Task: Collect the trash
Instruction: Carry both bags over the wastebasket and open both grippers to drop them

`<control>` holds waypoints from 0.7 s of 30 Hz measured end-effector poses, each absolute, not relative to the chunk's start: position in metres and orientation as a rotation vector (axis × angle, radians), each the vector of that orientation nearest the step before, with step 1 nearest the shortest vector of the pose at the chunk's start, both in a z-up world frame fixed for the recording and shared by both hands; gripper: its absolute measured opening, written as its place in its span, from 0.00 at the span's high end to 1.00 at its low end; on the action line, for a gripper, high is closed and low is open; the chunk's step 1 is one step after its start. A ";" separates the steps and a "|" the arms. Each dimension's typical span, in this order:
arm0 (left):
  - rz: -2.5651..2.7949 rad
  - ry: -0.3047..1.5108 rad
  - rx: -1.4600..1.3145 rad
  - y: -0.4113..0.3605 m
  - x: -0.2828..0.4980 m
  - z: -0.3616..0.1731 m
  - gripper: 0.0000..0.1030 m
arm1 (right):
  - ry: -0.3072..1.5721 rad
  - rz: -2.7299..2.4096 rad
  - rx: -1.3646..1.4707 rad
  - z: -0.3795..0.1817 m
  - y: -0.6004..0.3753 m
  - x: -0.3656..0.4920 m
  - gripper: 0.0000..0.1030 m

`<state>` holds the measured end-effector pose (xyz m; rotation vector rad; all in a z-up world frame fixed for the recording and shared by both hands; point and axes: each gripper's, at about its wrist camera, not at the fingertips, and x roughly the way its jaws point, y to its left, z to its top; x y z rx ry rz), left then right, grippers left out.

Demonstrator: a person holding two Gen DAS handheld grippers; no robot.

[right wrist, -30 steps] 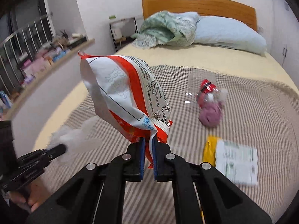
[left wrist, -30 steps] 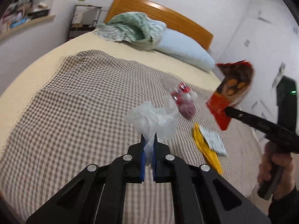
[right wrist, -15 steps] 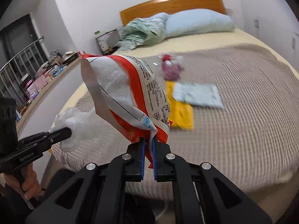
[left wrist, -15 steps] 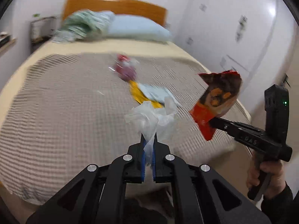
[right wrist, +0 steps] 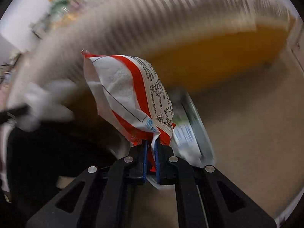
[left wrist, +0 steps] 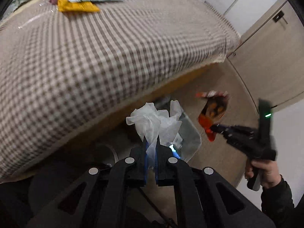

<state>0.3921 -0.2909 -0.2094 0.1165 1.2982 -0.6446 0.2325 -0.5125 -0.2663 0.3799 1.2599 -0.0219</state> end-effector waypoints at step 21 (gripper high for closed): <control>-0.645 1.538 0.225 -0.378 0.403 -0.320 0.98 | 1.537 -0.227 0.441 -0.435 -0.541 0.228 0.38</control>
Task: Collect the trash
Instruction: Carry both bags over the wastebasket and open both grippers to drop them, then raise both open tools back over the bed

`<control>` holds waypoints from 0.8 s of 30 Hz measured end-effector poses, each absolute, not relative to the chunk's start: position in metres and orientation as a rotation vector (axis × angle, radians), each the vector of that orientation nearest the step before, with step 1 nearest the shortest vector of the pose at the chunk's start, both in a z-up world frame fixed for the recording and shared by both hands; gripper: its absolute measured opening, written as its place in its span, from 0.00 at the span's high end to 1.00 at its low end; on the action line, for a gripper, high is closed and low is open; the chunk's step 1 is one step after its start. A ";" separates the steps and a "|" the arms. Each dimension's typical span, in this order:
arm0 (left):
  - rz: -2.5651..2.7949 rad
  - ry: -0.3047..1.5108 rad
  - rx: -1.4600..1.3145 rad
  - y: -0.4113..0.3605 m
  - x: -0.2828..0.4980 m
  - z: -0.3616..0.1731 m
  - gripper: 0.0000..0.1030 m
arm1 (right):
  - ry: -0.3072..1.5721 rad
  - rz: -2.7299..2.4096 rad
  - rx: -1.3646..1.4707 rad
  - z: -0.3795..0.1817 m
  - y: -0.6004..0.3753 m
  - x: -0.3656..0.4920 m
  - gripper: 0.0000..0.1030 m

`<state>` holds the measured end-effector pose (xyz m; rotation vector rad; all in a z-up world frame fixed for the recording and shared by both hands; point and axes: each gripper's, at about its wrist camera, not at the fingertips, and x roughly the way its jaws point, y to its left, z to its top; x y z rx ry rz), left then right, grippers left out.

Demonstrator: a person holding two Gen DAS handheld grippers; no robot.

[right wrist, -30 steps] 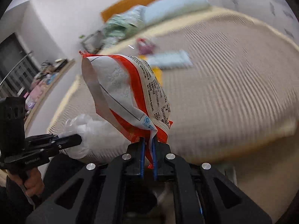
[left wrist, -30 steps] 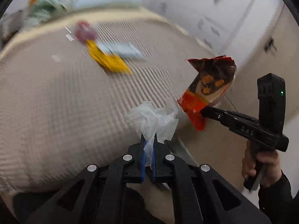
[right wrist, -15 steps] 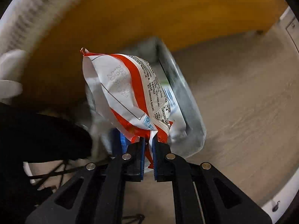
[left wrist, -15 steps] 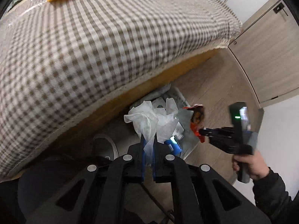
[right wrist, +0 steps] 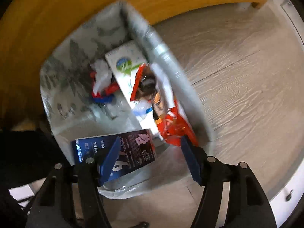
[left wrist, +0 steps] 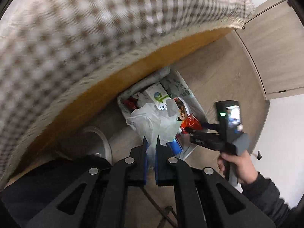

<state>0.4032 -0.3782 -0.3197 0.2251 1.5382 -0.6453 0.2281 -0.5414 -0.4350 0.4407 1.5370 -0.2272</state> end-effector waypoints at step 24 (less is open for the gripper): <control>-0.622 1.824 0.433 -0.445 0.395 -0.495 0.47 | 1.424 -0.307 0.539 -0.385 -0.549 0.192 0.38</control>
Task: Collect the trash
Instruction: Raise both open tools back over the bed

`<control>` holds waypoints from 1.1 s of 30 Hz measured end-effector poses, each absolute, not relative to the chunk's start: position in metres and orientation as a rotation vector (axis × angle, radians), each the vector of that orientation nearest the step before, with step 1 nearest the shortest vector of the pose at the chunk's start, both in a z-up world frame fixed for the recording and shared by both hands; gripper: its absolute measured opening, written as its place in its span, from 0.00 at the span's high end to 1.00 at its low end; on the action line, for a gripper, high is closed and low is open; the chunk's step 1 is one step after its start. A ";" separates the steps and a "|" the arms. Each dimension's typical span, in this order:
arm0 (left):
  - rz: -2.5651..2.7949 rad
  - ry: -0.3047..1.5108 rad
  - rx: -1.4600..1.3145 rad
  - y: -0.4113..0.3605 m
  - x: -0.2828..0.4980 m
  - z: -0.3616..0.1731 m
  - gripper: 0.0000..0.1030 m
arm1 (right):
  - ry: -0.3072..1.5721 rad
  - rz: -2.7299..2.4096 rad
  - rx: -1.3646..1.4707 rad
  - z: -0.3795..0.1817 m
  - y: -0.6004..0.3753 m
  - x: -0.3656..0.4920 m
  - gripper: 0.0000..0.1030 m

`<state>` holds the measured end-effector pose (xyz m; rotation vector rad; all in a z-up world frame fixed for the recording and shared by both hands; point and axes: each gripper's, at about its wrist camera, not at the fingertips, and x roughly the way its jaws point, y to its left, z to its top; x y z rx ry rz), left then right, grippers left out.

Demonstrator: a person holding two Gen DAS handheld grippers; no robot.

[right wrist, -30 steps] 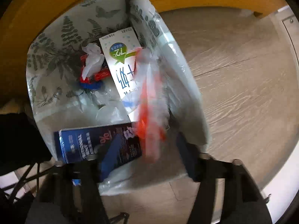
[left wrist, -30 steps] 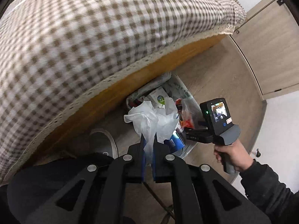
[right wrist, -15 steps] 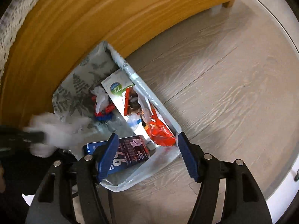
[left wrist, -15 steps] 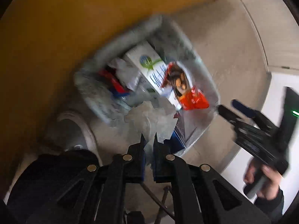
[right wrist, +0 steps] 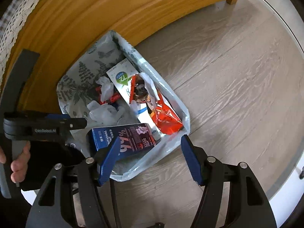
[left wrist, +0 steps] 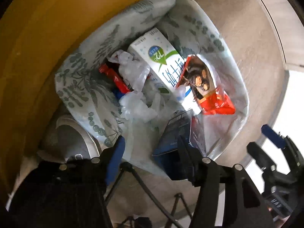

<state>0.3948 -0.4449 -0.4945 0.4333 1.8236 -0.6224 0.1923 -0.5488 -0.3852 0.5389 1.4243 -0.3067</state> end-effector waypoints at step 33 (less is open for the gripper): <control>-0.833 1.108 0.056 -0.316 0.457 -0.192 0.47 | 1.059 -0.445 0.217 -0.169 -0.534 0.285 0.38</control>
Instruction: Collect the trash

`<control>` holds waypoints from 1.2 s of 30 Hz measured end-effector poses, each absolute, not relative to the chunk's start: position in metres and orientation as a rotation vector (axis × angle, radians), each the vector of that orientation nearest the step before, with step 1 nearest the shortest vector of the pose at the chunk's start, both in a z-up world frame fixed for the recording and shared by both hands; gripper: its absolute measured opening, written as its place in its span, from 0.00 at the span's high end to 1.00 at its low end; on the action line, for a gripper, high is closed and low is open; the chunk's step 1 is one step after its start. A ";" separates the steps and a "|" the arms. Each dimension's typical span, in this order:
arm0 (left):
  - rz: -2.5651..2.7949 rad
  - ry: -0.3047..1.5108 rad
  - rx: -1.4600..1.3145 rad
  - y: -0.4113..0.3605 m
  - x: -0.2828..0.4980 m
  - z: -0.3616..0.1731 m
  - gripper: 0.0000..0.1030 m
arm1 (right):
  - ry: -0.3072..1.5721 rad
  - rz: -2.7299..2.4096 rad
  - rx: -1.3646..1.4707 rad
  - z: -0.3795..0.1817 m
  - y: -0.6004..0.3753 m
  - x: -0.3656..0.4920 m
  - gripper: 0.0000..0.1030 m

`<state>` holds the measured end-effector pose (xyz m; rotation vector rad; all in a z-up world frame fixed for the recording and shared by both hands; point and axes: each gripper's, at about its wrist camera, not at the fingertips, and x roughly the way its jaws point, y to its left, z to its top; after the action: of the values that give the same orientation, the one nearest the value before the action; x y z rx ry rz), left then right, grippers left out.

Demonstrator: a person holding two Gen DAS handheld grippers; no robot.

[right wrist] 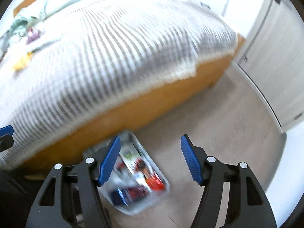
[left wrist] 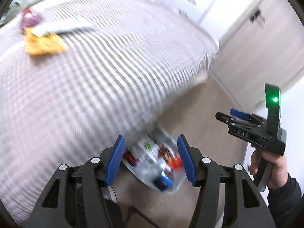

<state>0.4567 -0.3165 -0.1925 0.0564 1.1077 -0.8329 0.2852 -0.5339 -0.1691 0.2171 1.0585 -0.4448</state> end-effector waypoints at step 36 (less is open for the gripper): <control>-0.372 0.961 -0.462 -0.126 0.948 -0.195 0.80 | 0.768 0.093 0.086 -0.108 -0.376 0.595 0.34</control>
<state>0.9475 -0.1256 -0.1947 -0.4624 0.9610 -0.3716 0.5951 -0.3759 -0.1081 0.0858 0.7685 0.0926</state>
